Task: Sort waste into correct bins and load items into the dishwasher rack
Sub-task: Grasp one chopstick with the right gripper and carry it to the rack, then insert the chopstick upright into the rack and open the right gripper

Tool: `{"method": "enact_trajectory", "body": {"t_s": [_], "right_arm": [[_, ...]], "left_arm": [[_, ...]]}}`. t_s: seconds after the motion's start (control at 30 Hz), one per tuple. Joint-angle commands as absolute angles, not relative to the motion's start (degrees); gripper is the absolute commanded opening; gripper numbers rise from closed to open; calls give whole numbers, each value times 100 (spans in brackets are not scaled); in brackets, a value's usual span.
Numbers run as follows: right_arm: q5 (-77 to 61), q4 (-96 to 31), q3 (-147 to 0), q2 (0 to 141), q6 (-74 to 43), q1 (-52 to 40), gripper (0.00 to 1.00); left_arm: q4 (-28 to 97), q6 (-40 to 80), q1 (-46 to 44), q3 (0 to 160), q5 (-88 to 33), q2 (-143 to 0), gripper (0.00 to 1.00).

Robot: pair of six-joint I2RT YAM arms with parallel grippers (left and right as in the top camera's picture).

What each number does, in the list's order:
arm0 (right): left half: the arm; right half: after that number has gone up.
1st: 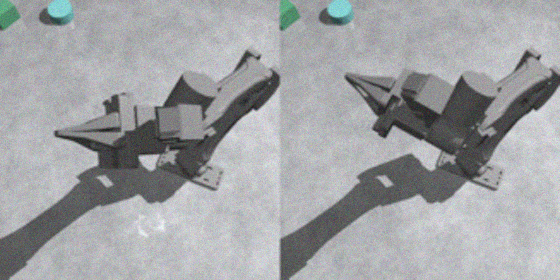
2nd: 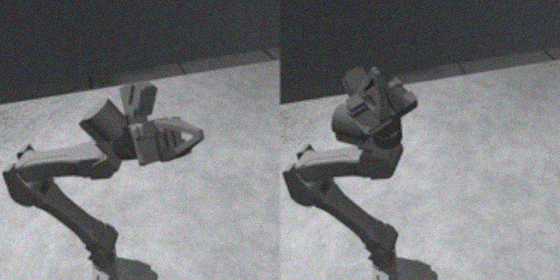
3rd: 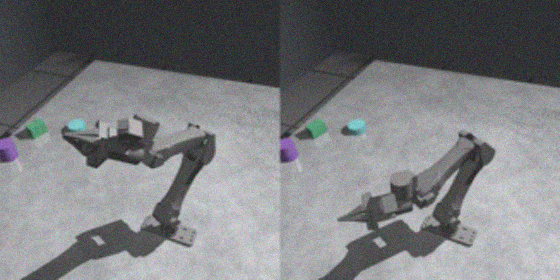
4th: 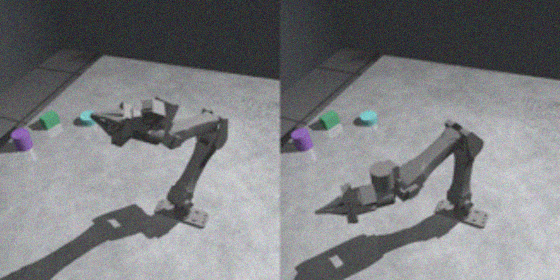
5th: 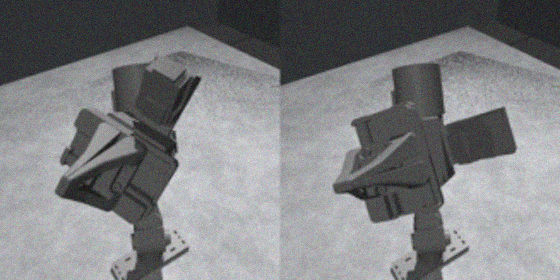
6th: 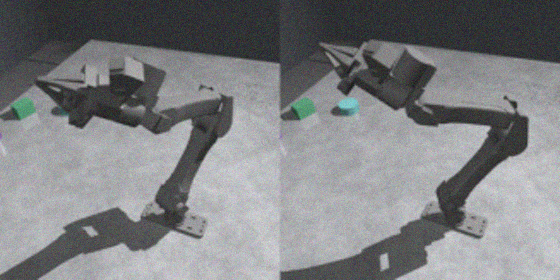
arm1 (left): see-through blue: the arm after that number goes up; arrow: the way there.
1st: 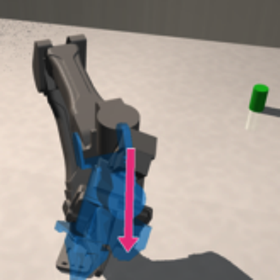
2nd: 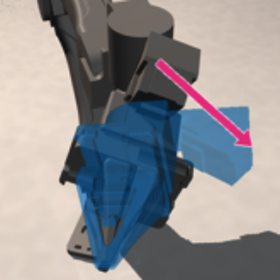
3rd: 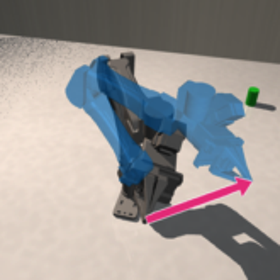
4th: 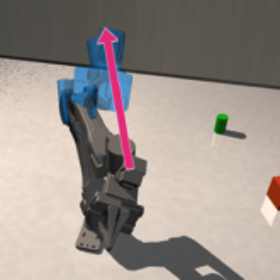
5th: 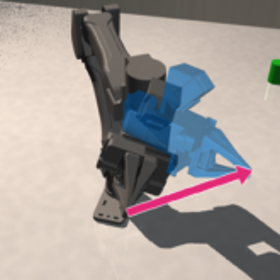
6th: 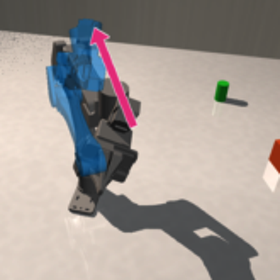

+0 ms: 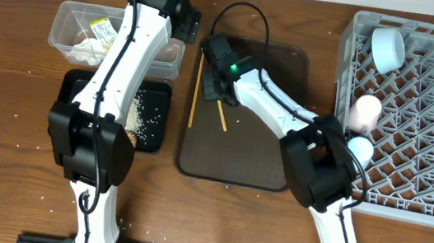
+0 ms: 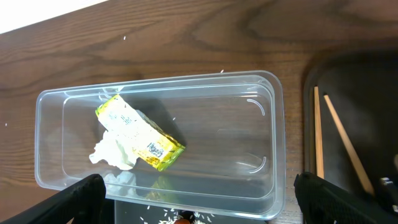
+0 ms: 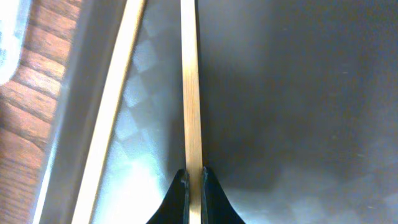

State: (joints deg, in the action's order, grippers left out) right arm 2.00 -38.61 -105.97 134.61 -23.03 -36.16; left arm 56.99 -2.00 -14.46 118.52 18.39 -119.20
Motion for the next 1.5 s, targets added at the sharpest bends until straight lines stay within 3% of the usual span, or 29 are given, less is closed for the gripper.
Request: {"method": "enact_trajectory", "body": {"t_s": [0.0, 0.3, 0.6, 0.9, 1.47], "right_arm": [[145, -3975, -10543, 12868, -2005, -3444, 1], [143, -4740, -10543, 11378, -1780, -2633, 1], [150, -6386, -10543, 9918, -1251, -1278, 1], [617, -8038, -10440, 9710, -786, 226, 1], [576, -7822, -9386, 9758, -10, 1531, 1]], "left_arm": [[5719, -290, -1441, 11830, 1914, -11961, 98], [5719, -290, -1441, 11830, 1914, -11961, 98], [5719, -290, -1444, 11830, 1914, -11961, 98], [5719, -290, -1444, 11830, 1914, -11961, 98], [5719, -290, -1444, 11830, 1914, -11961, 98]]}}
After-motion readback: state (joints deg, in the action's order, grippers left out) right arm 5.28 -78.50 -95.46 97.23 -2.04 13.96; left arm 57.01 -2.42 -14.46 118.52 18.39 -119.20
